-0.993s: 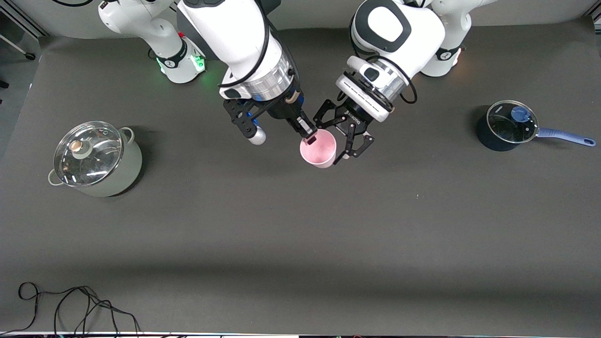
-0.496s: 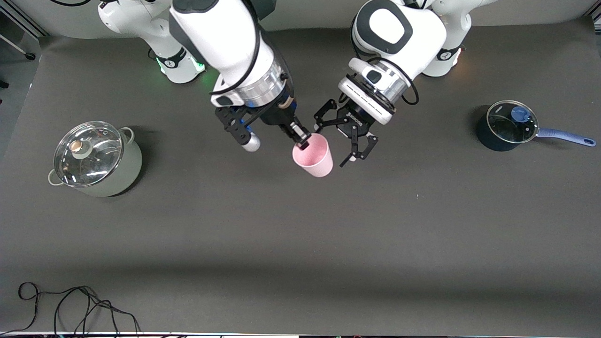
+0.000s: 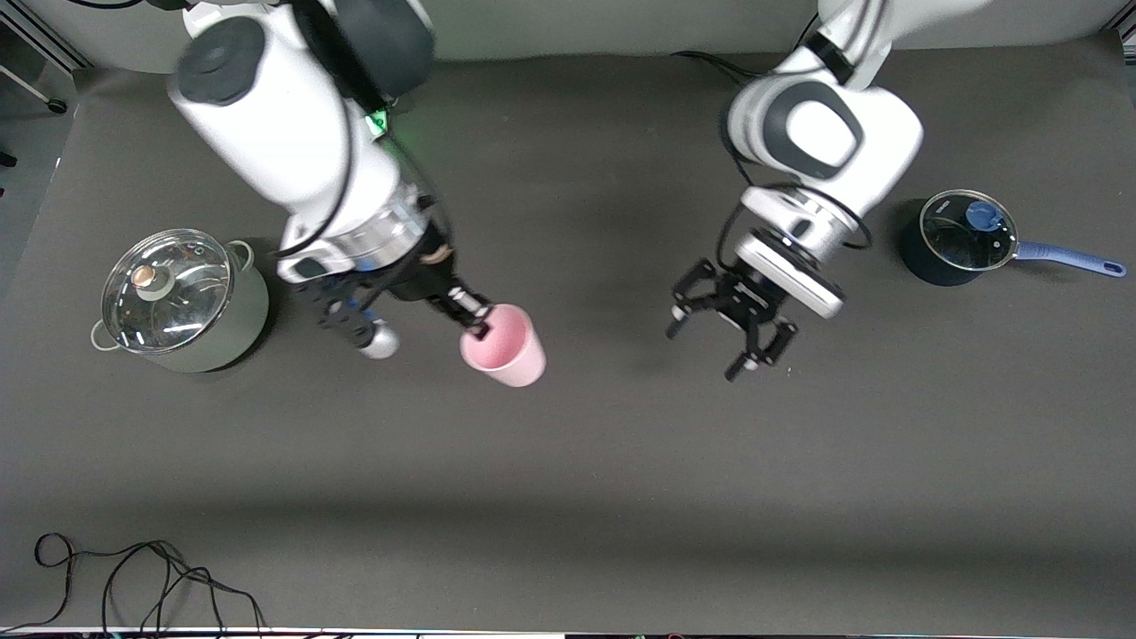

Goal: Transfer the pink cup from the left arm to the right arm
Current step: 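Open the left gripper while the right gripper pulls the cup away, then lower the cup with the right gripper while the left gripper withdraws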

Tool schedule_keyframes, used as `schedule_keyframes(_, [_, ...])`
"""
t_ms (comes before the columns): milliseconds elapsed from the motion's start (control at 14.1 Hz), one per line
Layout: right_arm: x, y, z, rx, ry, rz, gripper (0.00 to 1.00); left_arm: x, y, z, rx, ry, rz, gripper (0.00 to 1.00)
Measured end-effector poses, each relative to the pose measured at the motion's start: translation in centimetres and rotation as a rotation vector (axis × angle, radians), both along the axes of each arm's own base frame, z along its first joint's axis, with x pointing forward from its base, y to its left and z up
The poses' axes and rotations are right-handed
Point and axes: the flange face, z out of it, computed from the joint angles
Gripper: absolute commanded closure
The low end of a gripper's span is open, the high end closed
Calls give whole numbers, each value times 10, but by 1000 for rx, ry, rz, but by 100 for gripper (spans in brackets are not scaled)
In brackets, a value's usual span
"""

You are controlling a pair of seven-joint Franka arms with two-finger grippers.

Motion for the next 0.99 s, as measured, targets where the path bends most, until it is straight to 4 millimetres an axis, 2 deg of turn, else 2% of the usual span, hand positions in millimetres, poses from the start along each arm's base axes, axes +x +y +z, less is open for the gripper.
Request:
schedule_keyframes(213, [9, -77, 8, -69, 62, 91, 100, 21, 47, -25, -106, 13, -45, 0])
schedule_keyframes(426, [12, -147, -3, -118, 111, 182, 100, 28, 84, -42, -163, 1, -115, 0])
schedule_keyframes(567, [14, -192, -18, -153, 150, 256, 100, 31, 103, -50, -174, -11, -162, 0])
schedule_keyframes(780, [18, -253, -53, -179, 215, 327, 100, 38, 136, -69, -174, -24, -252, 0])
schedule_keyframes(851, [18, -271, -66, -182, 238, 343, 100, 39, 149, -76, -178, -20, -280, 0])
schedule_keyframes(993, [16, -293, -91, -182, 270, 366, 100, 39, 167, -87, -172, 26, -345, 0])
